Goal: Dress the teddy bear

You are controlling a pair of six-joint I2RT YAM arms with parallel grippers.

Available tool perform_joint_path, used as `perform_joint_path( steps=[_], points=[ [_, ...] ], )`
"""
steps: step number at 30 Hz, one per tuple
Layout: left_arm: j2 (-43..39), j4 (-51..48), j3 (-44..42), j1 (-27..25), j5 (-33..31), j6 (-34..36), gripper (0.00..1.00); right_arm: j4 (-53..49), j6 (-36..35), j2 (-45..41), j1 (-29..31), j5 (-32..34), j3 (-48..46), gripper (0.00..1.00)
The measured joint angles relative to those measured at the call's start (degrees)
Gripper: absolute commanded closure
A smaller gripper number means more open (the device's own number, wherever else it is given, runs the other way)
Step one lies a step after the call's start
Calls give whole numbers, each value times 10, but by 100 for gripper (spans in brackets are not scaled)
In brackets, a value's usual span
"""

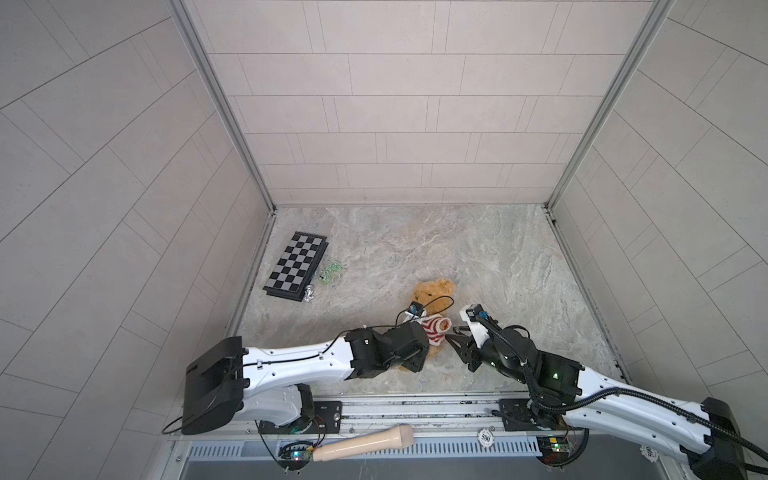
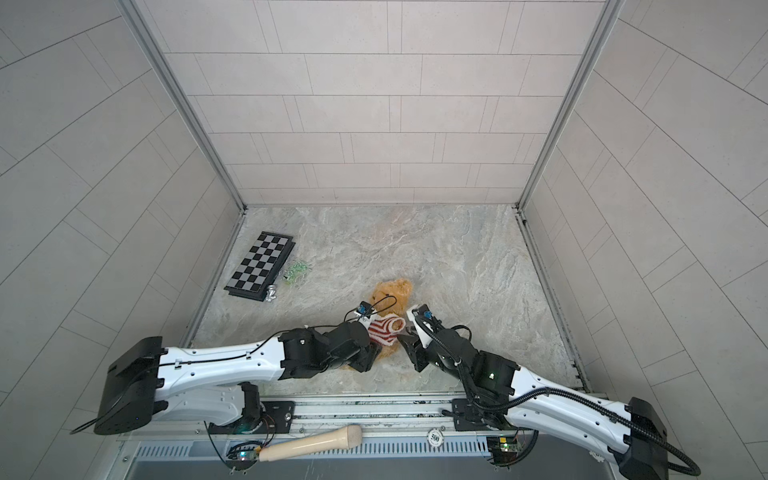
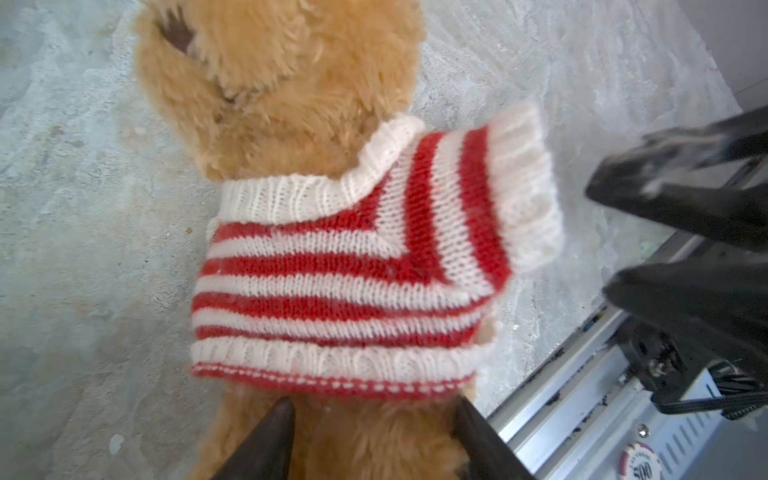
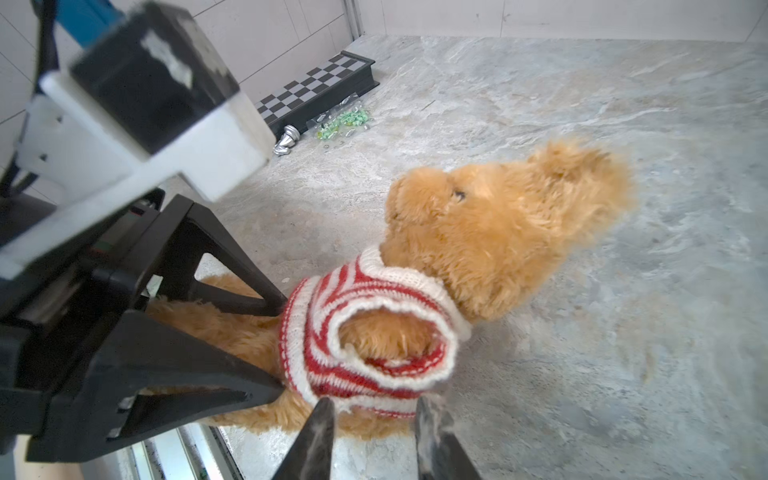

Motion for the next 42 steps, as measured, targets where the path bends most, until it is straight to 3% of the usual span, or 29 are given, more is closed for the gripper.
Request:
perform_joint_path(
  steps=[6, 9, 23, 30, 42],
  points=[
    [19, 6, 0, -1, -3, 3, 68, -16, -37, 43, -28, 1, 59, 80],
    [19, 21, -5, -1, -3, 4, 71, -16, -50, 76, -30, -11, 74, 82],
    [22, 60, -24, -1, 1, 5, 83, -21, -84, 151, -38, -44, 90, 80],
    [22, 76, -32, -1, 3, 5, 86, 10, -88, 162, -66, -56, 90, 72],
    [19, 108, -54, 0, 1, 5, 89, 54, -78, 206, -73, -114, 90, 71]
  ],
)
